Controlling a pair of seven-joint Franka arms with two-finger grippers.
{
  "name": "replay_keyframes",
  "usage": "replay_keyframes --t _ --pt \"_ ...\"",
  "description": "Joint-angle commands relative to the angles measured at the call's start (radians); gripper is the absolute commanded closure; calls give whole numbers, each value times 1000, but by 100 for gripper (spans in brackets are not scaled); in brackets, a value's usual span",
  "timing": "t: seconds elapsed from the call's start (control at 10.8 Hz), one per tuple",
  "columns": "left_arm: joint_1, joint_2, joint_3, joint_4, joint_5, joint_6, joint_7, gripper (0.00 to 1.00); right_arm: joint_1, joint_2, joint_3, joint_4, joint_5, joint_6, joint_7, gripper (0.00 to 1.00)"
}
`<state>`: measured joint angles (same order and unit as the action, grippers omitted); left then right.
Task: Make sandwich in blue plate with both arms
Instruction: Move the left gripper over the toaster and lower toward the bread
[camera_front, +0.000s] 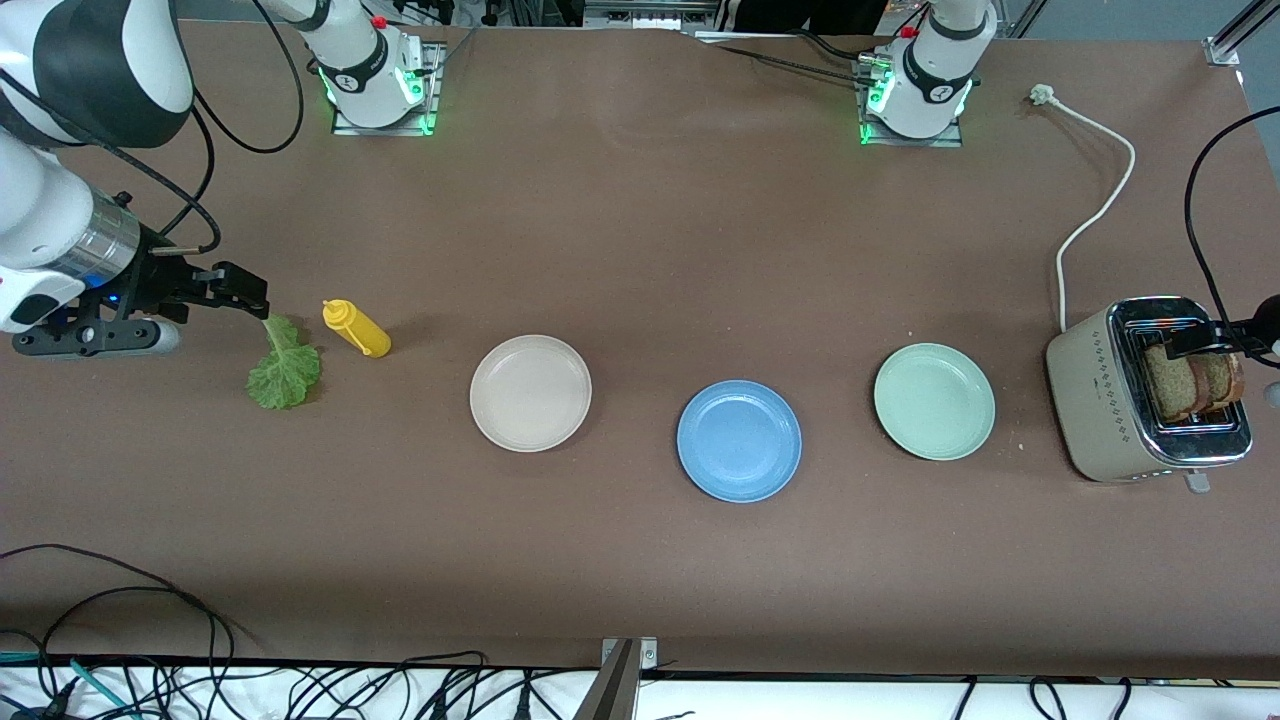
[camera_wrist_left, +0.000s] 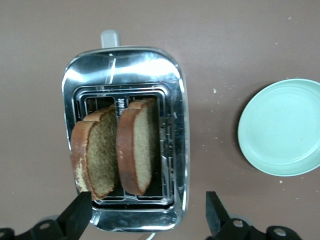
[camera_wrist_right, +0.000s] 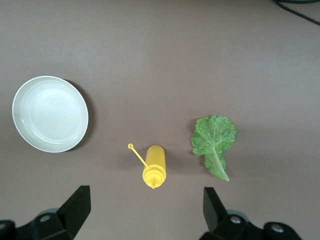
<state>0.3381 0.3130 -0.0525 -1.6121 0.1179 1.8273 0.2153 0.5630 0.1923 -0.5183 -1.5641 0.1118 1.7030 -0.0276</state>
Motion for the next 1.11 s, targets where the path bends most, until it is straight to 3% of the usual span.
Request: replay_keyframes --t 0.0,1.02 --pt "27 44 -9 17 22 16 30 0 2 -1 3 4 -11 -2 6 0" --pt "39 87 -9 1 9 21 13 6 -2 -2 1 4 -11 -3 -12 0"
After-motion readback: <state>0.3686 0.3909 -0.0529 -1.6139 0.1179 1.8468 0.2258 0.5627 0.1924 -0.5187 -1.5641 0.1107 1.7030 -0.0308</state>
